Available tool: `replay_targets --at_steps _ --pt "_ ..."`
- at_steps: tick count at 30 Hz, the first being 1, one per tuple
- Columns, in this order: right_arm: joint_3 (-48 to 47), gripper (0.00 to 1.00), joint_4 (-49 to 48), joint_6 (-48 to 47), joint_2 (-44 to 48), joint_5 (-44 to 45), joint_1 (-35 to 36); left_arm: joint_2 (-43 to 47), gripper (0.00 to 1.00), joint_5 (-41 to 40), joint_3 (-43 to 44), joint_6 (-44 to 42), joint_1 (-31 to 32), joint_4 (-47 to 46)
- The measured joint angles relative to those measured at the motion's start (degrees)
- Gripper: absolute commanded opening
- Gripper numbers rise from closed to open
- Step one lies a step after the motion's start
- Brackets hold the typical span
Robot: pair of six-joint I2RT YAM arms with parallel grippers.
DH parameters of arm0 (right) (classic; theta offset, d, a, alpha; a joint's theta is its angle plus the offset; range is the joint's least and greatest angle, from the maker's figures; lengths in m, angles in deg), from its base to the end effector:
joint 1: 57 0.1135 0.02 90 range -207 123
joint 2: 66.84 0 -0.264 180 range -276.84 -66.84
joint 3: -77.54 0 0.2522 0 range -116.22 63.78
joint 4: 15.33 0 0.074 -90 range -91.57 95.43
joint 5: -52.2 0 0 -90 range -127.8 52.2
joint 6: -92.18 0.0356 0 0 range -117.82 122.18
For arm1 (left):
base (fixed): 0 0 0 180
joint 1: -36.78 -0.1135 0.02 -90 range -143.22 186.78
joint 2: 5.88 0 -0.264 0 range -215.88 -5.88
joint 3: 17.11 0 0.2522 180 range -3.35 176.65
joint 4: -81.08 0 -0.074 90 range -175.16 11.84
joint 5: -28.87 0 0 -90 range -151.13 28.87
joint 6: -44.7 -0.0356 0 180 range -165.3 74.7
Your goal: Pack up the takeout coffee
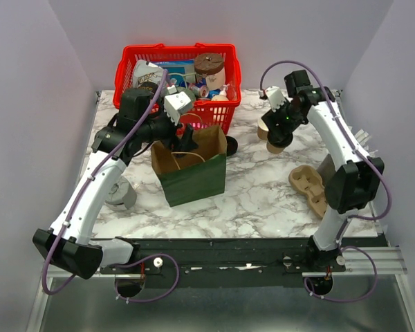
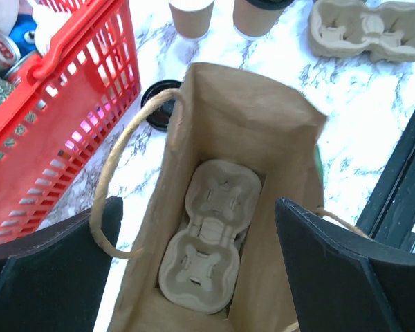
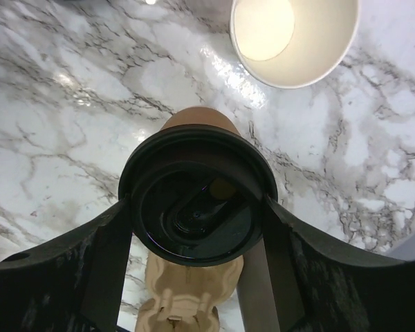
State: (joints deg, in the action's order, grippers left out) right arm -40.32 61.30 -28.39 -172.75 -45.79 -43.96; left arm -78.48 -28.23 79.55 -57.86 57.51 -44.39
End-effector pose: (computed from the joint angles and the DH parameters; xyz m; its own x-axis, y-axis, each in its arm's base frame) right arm 0.3748 0.0919 0.3208 -0.6151 -0.6595 -0.4321 -0.6901 0.7154 -0.1093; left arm 0.2371 -0.1104 0.4156 -0.3031 0.3099 -0.9012 0.8206 0.5657 -0.0814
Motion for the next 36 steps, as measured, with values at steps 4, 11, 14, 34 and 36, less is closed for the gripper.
replay_targets --at_steps 4,11,14,34,36 --pt "-3.19 0.01 1.25 -0.07 3.63 -3.63 0.00 -0.20 0.99 0.17 1.84 0.57 -0.02 -0.07" --pt "-8.39 0.01 2.19 -0.07 6.62 -11.54 0.00 0.09 0.98 0.46 9.60 0.28 -2.25 -0.50" --pt "-12.92 0.00 2.58 -0.15 7.15 -15.91 0.00 0.20 0.93 1.42 12.41 -2.62 -3.91 1.44" --pt "-26.75 0.01 0.74 -9.38 10.67 -41.20 15.02 -5.14 0.59 10.91 6.03 -15.26 -13.81 16.63" --pt "-26.56 0.00 1.18 -10.03 9.88 -41.16 16.70 -5.53 0.51 11.06 4.70 -15.34 -13.81 16.04"
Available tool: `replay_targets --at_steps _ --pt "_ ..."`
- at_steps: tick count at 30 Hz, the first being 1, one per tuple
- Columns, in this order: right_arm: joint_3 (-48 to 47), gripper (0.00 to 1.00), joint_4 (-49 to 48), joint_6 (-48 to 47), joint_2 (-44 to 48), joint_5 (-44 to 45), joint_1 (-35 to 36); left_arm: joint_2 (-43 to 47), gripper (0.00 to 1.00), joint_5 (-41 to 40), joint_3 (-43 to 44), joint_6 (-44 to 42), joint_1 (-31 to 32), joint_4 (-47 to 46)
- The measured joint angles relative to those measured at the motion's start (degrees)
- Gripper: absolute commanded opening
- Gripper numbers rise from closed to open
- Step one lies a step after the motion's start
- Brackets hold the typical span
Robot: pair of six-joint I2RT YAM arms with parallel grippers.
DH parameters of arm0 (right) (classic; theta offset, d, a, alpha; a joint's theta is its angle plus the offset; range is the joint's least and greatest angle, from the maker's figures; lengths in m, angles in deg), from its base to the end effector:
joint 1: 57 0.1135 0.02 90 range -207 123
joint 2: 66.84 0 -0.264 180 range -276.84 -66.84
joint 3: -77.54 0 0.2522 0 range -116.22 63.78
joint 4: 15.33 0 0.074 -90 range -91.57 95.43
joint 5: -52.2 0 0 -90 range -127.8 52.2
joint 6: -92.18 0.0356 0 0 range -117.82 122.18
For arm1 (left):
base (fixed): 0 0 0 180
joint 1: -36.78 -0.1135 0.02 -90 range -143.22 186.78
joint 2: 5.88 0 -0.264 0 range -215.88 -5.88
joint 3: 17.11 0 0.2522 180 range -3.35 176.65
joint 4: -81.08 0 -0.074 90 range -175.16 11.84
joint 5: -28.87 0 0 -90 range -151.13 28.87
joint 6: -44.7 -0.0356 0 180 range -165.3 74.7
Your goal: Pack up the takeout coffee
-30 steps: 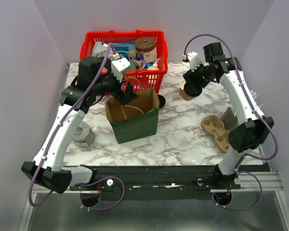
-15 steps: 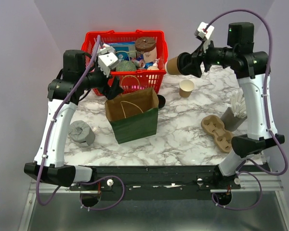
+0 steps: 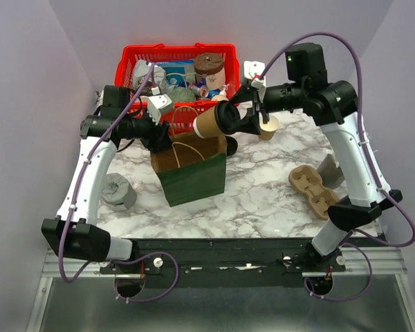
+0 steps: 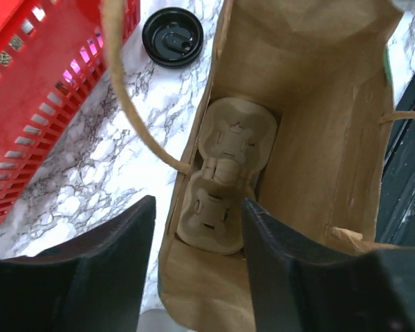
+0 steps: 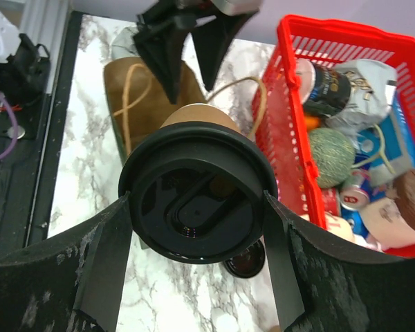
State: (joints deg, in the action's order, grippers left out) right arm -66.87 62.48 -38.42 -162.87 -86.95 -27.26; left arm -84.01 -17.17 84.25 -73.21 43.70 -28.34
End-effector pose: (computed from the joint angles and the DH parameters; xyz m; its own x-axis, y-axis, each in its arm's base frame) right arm 0.2471 0.1722 0.5168 0.2595 -0.3420 -0.9032 -0.9583 0.0244 -0.2846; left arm 0.2600 -0.0565 0.3981 -0.3861 0.3863 -0.8377 0.8310 0.5399 -0.1340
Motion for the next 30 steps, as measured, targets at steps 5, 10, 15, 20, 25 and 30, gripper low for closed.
replay_targets --at_steps 5,10,15,20,25,30 --pt "0.66 0.01 0.37 -1.25 -0.70 1.46 2.80 -1.75 0.16 0.31 -1.16 -0.31 0.02 -0.59" --pt "0.66 0.01 0.74 -3.63 -1.60 5.81 5.01 -1.51 0.14 1.51 -1.92 -1.11 0.02 -0.48" --pt "0.66 0.01 2.16 -5.99 -2.84 8.13 6.08 0.76 0.35 1.62 -3.87 -1.70 0.09 -0.11" --pt "0.85 0.01 3.45 -8.57 -3.56 10.16 7.21 3.63 0.34 0.31 -4.92 -2.36 0.35 0.33" --pt "1.07 0.01 5.09 -11.28 -4.28 11.37 8.76 5.11 0.28 -2.58 -5.11 -2.10 0.44 0.28" --pt "2.71 0.01 6.03 -13.22 -4.61 12.07 10.05 5.84 0.24 -5.66 -5.11 -1.38 0.46 0.13"
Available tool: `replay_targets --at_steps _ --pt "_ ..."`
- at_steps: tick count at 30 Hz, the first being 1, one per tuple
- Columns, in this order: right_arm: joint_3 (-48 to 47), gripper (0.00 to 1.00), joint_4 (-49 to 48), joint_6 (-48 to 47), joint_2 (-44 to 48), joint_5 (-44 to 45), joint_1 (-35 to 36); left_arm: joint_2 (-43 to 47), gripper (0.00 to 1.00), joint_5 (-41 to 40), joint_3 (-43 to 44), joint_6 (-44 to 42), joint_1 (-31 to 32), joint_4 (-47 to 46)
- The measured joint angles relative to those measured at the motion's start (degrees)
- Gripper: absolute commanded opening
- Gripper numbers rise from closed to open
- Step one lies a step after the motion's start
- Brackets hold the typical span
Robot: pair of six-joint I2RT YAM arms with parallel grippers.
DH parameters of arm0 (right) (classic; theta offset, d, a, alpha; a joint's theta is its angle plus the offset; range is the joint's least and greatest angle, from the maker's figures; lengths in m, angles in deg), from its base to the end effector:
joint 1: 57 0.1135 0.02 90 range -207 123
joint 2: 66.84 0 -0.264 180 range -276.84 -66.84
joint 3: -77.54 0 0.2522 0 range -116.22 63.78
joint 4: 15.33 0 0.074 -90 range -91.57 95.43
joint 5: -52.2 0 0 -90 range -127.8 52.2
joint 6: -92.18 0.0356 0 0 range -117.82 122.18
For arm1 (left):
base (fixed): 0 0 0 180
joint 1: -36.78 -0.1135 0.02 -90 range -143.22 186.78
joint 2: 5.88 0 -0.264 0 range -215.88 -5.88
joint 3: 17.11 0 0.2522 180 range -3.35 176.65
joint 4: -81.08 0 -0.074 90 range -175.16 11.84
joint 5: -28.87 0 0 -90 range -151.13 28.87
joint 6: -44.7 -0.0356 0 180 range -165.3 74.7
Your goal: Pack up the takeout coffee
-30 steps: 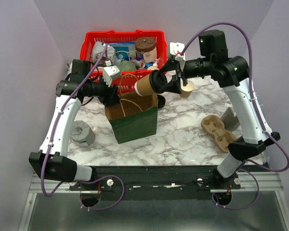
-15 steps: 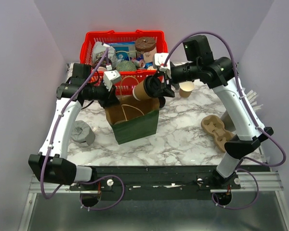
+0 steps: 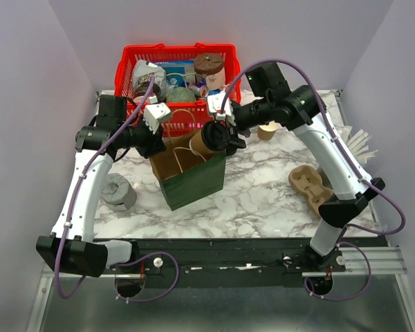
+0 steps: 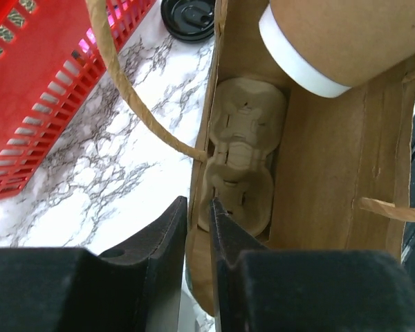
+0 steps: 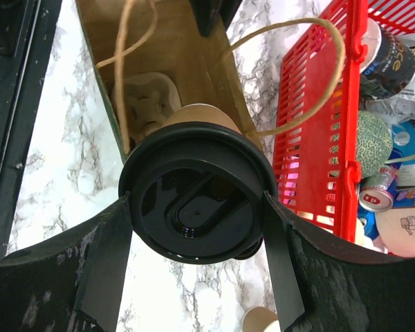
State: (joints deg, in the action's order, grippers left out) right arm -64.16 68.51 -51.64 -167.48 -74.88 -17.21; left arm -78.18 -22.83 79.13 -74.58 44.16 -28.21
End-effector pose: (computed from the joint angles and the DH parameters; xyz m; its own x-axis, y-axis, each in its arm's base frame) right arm 0.2430 0.2303 0.4691 0.3785 -0.5228 -0.7638 -0.9234 -0.1561 -0.3507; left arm 0.2352 -0.0527 0.3931 -0.3751 0.4356 -0.8183 0.8085 0.5855 -0.0589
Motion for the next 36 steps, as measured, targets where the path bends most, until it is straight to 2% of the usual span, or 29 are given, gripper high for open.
replay_targets --at_steps 2,4,5,14,23,30,36 --pt "0.22 0.01 0.04 -0.37 -0.17 0.17 0.31 -0.02 0.19 -0.85 0.00 -0.04 0.00 0.13" --pt "0.31 0.01 0.07 -0.72 -0.22 0.26 0.68 -0.07 0.03 -1.42 0.00 -0.28 0.00 0.31" --pt "0.31 0.01 0.04 -0.94 -0.22 0.28 0.81 -0.11 0.00 -1.42 0.00 -0.42 0.00 0.42" --pt "0.31 0.01 0.04 -3.30 -0.24 1.16 2.25 -1.55 0.00 1.79 1.73 -0.63 1.66 2.14" --pt "1.88 0.01 0.44 -3.87 -0.28 1.99 3.48 3.91 0.00 -0.39 2.16 -0.09 9.11 -1.25" --pt "14.08 0.01 -0.48 -5.46 2.19 5.49 5.53 10.34 0.00 -5.05 -0.31 -0.09 16.48 -7.15" --pt "33.70 0.01 -9.44 -8.17 12.00 11.43 8.74 10.78 0.00 -7.34 -4.90 -0.46 19.30 -9.18"
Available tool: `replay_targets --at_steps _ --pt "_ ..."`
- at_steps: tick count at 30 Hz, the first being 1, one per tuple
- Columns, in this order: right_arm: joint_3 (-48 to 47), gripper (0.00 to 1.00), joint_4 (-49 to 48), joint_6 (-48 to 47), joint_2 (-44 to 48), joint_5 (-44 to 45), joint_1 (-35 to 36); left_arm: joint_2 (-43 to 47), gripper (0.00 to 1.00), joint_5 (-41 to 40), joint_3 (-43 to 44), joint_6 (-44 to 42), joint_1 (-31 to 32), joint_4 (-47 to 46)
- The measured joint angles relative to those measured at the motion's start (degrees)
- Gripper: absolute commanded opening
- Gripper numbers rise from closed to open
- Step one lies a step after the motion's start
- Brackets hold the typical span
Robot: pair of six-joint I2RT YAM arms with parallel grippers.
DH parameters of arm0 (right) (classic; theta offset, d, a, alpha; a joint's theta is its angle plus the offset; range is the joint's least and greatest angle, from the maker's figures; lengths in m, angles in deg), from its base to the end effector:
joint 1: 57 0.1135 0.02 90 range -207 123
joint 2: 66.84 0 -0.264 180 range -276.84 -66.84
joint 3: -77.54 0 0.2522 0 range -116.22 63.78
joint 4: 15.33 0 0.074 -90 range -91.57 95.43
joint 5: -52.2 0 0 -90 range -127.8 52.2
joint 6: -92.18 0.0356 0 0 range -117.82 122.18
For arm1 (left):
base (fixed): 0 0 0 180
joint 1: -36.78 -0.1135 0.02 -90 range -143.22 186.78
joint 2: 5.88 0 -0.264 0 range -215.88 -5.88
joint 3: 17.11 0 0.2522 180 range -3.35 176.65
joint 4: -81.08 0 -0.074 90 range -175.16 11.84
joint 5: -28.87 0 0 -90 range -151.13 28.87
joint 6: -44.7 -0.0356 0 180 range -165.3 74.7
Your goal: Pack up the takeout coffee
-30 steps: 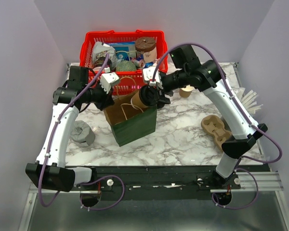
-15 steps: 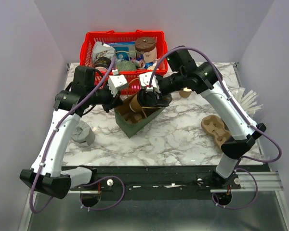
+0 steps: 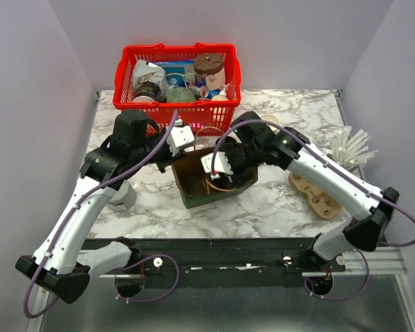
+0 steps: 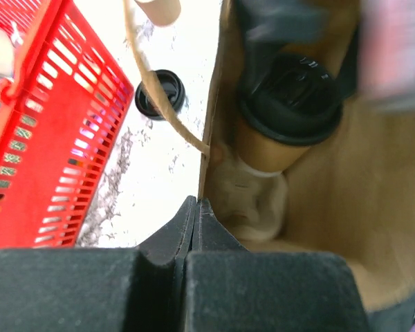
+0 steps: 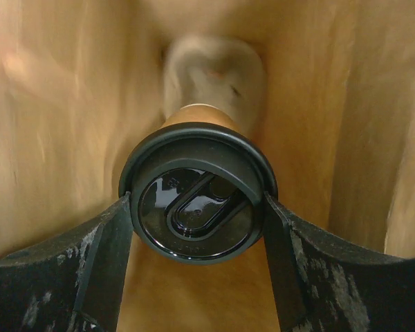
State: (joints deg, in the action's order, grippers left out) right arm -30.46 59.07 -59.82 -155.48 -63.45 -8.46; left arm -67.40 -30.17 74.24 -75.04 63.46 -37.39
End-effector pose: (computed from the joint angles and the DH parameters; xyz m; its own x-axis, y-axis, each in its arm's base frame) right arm 0.1953 0.2444 0.3741 0.4867 -0.6512 -0.5822 -0.8734 -0.3494 -0.3394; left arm 0.1721 -0.1070 0.4161 -0.0227 0.4875 -0.8728 0.9068 0.3776 0.1873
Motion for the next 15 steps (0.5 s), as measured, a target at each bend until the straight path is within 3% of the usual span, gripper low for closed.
replay_targets --at_steps 5,15 --pt "11.41 0.01 -9.46 -1.03 8.31 4.37 2.10 0.57 0.00 -0.92 -2.84 2.29 0.81 -2.12" --pt "17.49 0.01 -23.02 -1.29 11.93 11.34 4.39 5.05 0.00 -7.30 -7.21 7.80 4.94 -8.31"
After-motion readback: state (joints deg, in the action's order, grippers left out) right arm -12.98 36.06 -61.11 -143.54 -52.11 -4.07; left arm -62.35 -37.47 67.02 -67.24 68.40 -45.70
